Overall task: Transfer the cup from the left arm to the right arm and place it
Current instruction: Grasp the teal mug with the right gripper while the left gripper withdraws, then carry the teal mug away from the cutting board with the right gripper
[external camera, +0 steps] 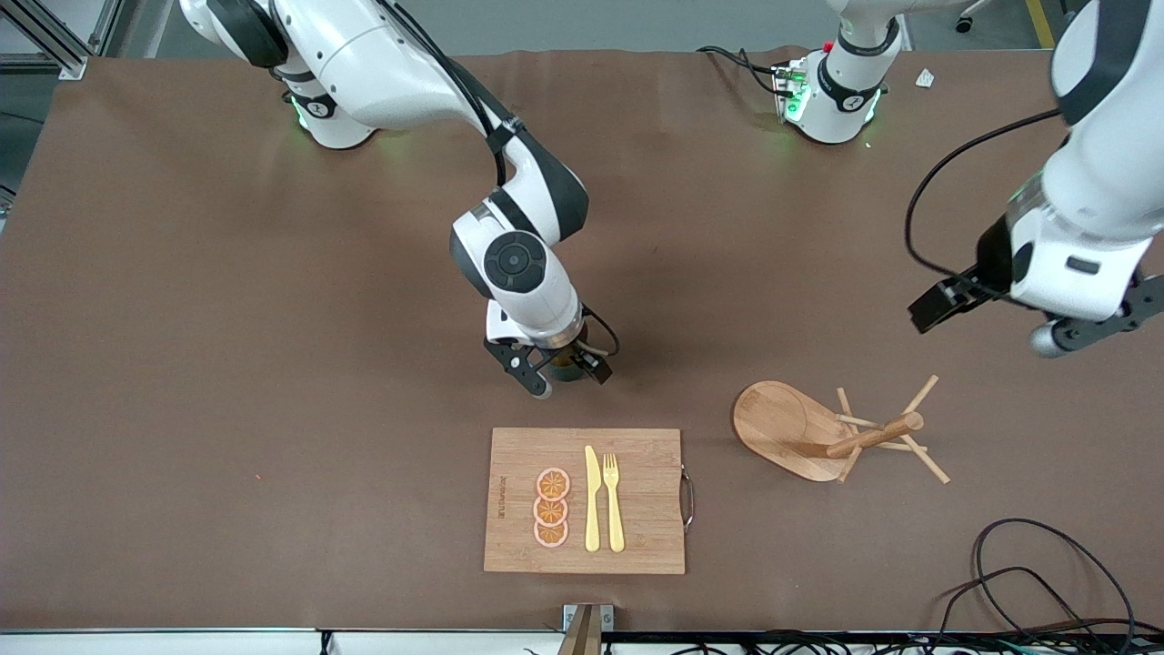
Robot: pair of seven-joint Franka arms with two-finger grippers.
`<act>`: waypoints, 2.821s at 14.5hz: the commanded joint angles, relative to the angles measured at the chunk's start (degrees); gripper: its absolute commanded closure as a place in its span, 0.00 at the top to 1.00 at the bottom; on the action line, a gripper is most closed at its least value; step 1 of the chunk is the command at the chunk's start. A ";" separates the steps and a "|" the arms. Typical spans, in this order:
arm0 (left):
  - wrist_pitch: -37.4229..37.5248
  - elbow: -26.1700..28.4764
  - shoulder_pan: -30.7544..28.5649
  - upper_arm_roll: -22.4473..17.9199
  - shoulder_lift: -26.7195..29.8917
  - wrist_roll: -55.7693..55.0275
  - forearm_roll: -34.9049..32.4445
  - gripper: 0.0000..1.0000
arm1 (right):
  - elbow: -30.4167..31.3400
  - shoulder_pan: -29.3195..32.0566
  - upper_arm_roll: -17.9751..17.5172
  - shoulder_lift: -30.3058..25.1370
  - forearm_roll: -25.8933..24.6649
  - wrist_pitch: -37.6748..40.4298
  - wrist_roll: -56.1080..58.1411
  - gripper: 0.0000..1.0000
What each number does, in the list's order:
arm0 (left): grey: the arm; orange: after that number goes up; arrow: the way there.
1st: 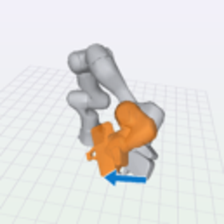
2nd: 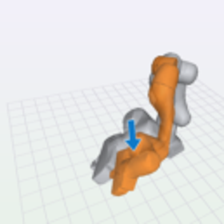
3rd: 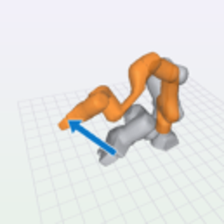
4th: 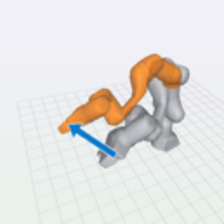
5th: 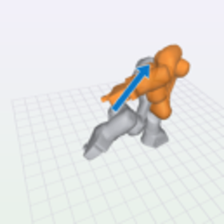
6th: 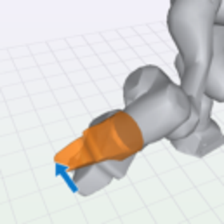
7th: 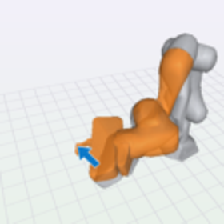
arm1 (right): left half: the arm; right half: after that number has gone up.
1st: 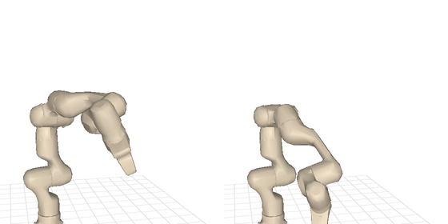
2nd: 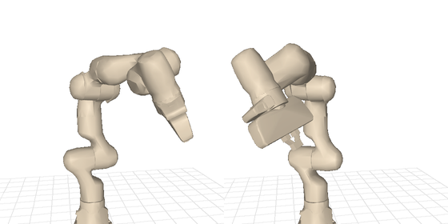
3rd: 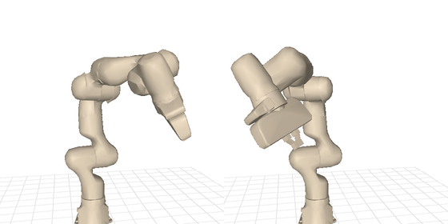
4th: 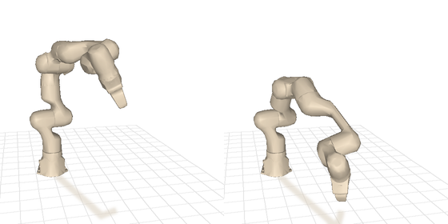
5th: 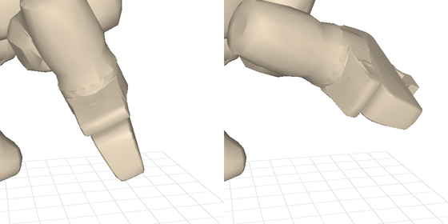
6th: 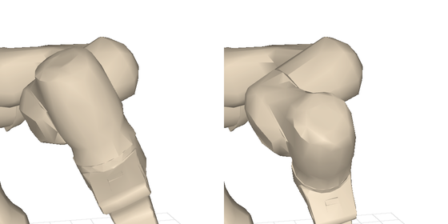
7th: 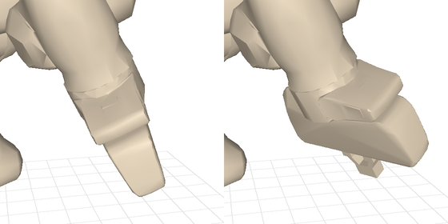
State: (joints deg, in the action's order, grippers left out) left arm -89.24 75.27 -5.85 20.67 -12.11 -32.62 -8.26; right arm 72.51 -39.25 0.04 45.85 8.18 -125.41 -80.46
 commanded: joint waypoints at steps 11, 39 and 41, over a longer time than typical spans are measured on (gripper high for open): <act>10.05 6.28 0.41 -11.97 11.31 27.26 7.20 1.00 | -0.71 -0.13 -0.04 2.67 -2.37 -0.10 3.47 0.10; 5.39 12.89 1.90 -10.91 15.63 29.81 6.85 1.00 | 24.43 40.74 0.31 -15.00 -6.77 2.45 94.88 0.16; 4.78 12.71 1.90 -10.91 15.19 29.81 6.85 1.00 | 24.08 40.83 0.31 -14.82 -6.77 2.54 94.70 0.58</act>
State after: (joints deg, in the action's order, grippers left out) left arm -83.21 87.34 -3.62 9.84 2.79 -4.01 -2.14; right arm 95.71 1.17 0.62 32.16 2.23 -122.63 14.21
